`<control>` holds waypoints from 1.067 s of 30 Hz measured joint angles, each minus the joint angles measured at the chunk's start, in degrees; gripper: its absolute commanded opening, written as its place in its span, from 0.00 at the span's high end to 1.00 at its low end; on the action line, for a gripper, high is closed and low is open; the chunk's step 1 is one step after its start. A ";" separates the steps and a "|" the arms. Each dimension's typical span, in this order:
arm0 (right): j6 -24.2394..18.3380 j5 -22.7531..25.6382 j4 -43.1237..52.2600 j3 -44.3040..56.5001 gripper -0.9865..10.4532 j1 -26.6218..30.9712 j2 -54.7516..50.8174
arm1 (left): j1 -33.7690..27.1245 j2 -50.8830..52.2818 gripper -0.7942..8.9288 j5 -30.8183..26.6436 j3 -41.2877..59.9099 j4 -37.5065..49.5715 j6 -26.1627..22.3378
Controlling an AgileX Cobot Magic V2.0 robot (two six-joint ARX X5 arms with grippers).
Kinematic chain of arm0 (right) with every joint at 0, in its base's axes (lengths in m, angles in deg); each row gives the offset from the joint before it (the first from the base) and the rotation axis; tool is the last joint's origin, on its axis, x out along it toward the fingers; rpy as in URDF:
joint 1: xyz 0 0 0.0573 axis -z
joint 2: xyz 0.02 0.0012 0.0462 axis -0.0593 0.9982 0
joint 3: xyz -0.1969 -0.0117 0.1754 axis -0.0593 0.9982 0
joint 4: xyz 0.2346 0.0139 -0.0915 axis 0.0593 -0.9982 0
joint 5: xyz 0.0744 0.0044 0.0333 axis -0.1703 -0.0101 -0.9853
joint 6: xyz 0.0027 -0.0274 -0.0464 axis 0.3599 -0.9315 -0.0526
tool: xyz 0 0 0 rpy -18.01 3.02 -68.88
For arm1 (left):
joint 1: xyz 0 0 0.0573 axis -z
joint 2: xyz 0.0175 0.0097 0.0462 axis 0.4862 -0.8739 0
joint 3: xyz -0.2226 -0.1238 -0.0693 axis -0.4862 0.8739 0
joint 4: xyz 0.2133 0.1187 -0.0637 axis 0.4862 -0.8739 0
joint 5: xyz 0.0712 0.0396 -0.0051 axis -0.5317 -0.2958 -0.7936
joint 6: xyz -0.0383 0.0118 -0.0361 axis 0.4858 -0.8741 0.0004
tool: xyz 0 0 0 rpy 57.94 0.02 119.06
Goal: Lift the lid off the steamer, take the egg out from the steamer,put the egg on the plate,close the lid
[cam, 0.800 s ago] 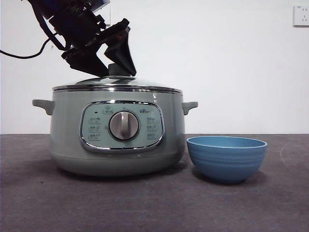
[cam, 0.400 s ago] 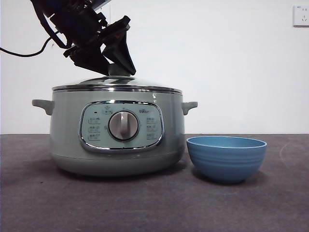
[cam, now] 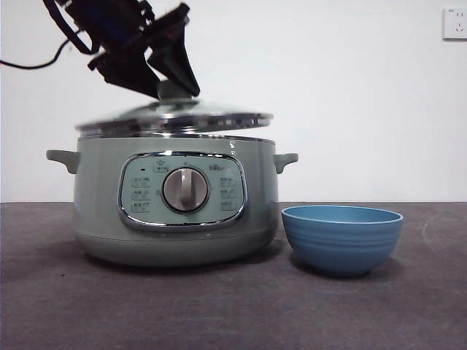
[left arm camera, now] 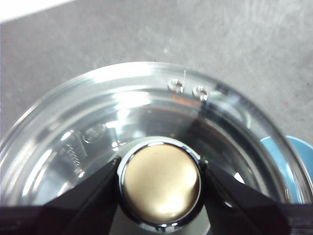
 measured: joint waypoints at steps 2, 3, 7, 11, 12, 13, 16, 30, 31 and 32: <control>0.00 0.00 0.02 0.00 0.42 0.00 0.00 | 0.00 0.63 0.93 0.04 -0.09 -0.17 0.00; 0.00 0.00 0.02 0.00 0.42 0.00 0.00 | 0.00 0.72 0.93 0.04 -0.37 -0.81 0.00; 0.00 0.00 0.00 0.00 0.42 0.00 0.00 | 0.00 0.72 0.93 0.04 -2.73 -4.61 0.02; 0.00 0.02 0.00 0.00 0.42 0.00 0.00 | 0.00 1.66 0.93 0.74 -6.58 -6.19 0.02; 0.00 0.02 0.00 0.00 0.42 0.00 0.00 | 0.00 2.32 0.93 0.92 -7.80 -6.93 0.02; 0.00 0.02 0.02 0.00 0.42 0.00 0.00 | 0.00 3.04 0.93 0.98 -8.87 -7.72 0.02; 0.00 0.02 0.02 0.00 0.42 0.00 0.00 | 0.00 6.10 0.93 1.14 -12.66 -11.23 0.02; 5.64 0.00 8.66 -0.02 0.42 0.00 0.81 | -0.04 22.32 0.93 1.09 -18.56 -28.87 -0.02; 6.25 0.00 9.79 -0.02 0.42 0.00 0.96 | -0.04 23.17 0.93 1.07 -18.56 -30.67 -0.07; 6.80 -0.02 10.91 -0.02 0.42 0.00 1.20 | -0.04 23.80 0.93 1.07 -18.56 -32.11 -0.11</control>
